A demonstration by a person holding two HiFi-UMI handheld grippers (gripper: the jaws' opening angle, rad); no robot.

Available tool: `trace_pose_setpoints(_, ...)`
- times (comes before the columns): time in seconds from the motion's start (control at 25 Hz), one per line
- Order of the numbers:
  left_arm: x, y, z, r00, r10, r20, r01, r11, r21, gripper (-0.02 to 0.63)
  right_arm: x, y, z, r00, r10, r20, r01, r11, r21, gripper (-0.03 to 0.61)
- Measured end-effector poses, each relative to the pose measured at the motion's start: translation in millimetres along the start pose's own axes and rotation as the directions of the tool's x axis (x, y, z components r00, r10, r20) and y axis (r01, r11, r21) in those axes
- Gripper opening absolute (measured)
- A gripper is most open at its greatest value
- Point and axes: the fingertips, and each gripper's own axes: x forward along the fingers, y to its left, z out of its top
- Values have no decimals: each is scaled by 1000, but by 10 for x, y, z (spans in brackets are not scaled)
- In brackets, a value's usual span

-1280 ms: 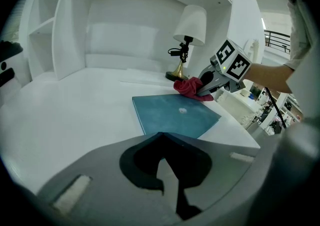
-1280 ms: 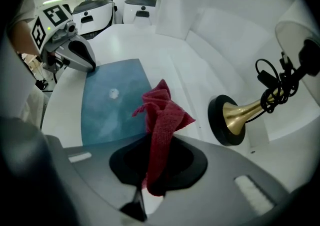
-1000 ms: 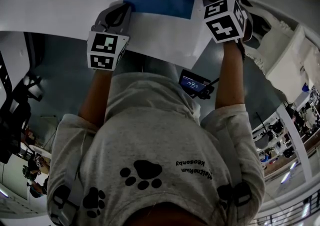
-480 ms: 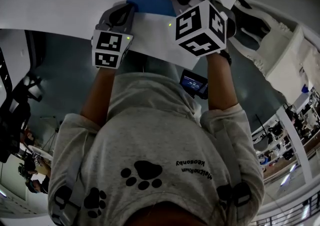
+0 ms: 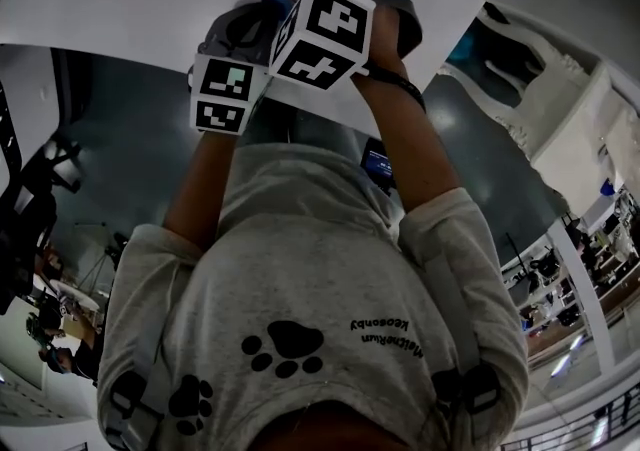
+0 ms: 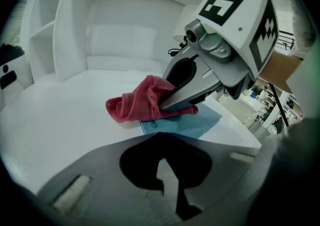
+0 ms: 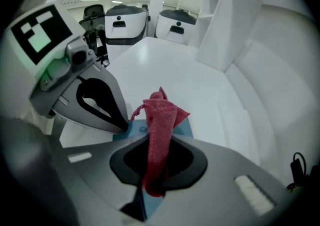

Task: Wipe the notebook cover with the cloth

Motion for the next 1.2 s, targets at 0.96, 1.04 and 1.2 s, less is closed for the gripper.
trace_pose_setpoints(0.96, -39, 46, -54, 1000, 4, 1, -4, 1000, -7, 2, -256, -105, -952, 994, -28, -109, 37, 996, 82, 43)
trace_pose_setpoints(1.04, -31, 38, -47, 1000, 0, 2, 0, 1000, -11, 2, -299, -130, -1085, 991, -36, -126, 48, 994, 98, 43)
trace_pose_setpoints(1.2, -19, 36, -37, 1000, 0, 4, 0, 1000, -14, 2, -368, -162, -1286, 988, -46, -150, 66, 989, 130, 43)
